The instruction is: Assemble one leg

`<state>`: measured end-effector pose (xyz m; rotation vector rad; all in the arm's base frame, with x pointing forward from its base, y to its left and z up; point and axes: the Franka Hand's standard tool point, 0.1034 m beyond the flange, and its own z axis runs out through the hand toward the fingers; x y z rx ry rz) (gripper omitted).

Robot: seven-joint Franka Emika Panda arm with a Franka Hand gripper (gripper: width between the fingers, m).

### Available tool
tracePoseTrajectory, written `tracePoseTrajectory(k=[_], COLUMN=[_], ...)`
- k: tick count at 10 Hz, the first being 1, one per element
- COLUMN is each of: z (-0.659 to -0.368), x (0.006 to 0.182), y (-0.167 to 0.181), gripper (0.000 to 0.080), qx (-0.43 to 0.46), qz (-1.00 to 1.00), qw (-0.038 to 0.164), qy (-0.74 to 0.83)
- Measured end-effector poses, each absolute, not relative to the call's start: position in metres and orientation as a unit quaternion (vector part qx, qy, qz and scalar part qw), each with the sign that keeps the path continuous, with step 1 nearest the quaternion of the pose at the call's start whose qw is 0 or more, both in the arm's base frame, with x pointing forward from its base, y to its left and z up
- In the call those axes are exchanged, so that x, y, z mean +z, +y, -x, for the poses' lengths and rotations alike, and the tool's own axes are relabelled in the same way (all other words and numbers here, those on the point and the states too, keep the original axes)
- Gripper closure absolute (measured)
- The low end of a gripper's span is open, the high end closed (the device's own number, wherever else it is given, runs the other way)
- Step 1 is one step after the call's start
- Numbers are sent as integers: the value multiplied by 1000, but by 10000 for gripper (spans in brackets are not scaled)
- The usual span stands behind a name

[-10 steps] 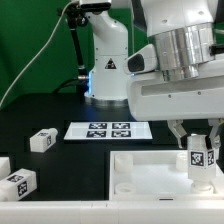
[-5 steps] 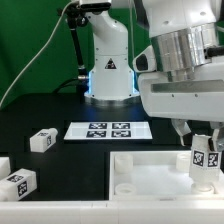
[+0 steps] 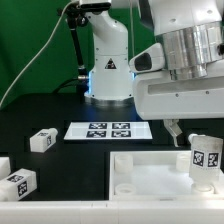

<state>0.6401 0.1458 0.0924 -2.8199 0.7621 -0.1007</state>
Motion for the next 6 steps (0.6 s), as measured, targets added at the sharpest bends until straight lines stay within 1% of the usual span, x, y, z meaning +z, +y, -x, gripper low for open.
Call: tracePoseTrajectory(k=[1,3,6], z=[-640,-646,-649], x=[92,95,97], y=[146,147,148], gripper=[151,151,151], qx=[-42,-83,-102], qz=[973,991,991], qw=[103,75,52], qy=[203,67,-75])
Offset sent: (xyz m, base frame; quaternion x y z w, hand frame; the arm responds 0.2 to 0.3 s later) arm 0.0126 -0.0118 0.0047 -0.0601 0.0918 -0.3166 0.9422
